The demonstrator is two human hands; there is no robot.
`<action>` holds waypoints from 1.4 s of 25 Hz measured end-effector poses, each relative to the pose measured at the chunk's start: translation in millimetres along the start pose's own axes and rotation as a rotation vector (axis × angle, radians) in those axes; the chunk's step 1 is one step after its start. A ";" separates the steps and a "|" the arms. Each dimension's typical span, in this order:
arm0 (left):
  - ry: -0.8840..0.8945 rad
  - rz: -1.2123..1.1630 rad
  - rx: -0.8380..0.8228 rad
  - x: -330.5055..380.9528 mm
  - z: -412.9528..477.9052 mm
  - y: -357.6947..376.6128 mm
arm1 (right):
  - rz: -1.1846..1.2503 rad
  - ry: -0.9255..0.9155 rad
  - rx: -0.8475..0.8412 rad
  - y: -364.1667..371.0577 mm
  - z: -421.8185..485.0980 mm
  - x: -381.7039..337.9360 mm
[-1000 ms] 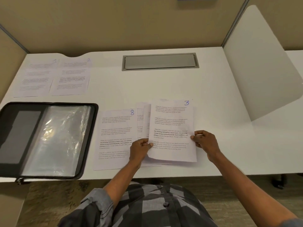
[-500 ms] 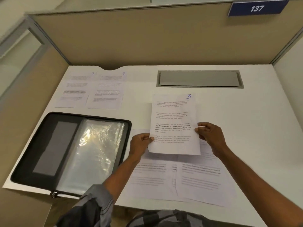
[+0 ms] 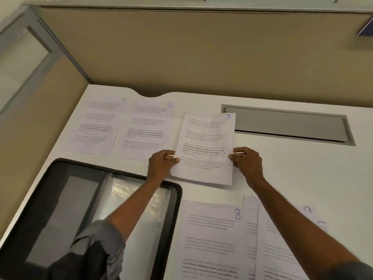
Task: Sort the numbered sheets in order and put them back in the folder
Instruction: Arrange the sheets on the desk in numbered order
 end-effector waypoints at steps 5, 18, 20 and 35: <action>0.059 0.067 0.042 -2.0 48.7 -7.3 | -0.037 -0.016 0.034 35.2 37.3 0.9; 0.612 0.444 -0.056 16.0 29.4 59.3 | -0.609 -0.497 -0.070 105.9 6.9 3.8; 0.608 0.532 -0.138 8.2 29.5 78.1 | -0.701 -0.511 -0.098 116.2 5.1 12.3; 0.678 0.771 -0.078 1.5 21.9 94.3 | -0.775 -0.619 -0.022 97.3 -8.3 -1.2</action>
Point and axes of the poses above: each hand's wrist, its own z-axis towards the middle knuckle, its own y-axis out of the palm, x = y × z, the point moved 7 cm from there along z, towards the middle knuckle
